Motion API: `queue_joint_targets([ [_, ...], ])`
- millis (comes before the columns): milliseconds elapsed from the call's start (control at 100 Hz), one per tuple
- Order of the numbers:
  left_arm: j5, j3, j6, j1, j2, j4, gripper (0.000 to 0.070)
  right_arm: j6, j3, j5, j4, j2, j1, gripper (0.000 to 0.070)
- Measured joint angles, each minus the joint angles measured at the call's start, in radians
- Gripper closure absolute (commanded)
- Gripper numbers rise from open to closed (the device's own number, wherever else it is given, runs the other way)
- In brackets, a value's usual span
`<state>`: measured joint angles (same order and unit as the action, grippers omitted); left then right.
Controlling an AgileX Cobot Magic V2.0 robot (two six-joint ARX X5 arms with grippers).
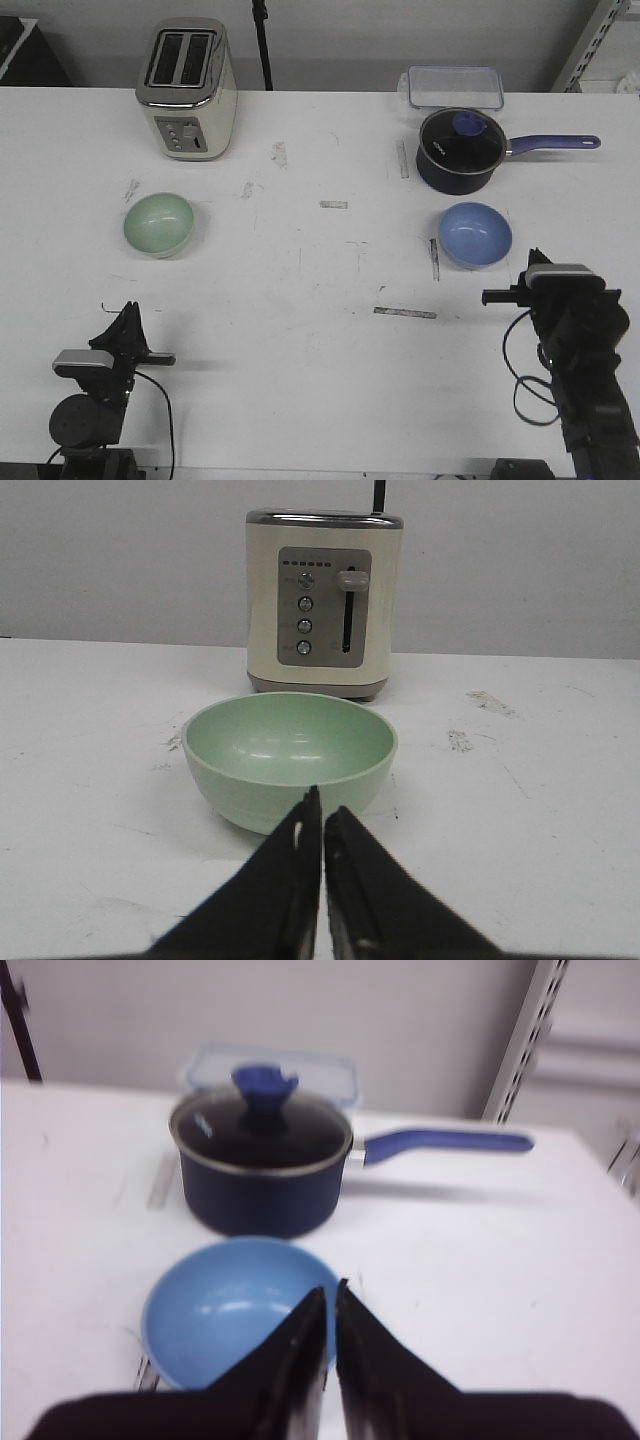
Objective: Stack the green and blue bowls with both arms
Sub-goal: 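Reach the right gripper to the blue bowl and grip its rim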
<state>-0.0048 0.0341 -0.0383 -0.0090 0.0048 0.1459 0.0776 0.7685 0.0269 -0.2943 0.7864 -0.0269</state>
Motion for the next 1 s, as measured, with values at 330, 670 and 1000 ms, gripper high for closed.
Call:
queue_joint_targets([
  [330,0.000,0.000,0.000,0.000,0.000,0.000,0.0699,-0.130,0.325,0.000,-0.320,0.422,0.000,0.0688],
  [670,0.000,0.000,0.000,0.000,0.000,0.000,0.0699,-0.240,0.712,-0.001,-0.578,0.793,-0.028,0.0635],
  [1000,0.000,0.000,0.000,0.000,0.000,0.000,0.0699,-0.220,0.875,-0.001,-0.713,0.990,-0.073,0.0313],
])
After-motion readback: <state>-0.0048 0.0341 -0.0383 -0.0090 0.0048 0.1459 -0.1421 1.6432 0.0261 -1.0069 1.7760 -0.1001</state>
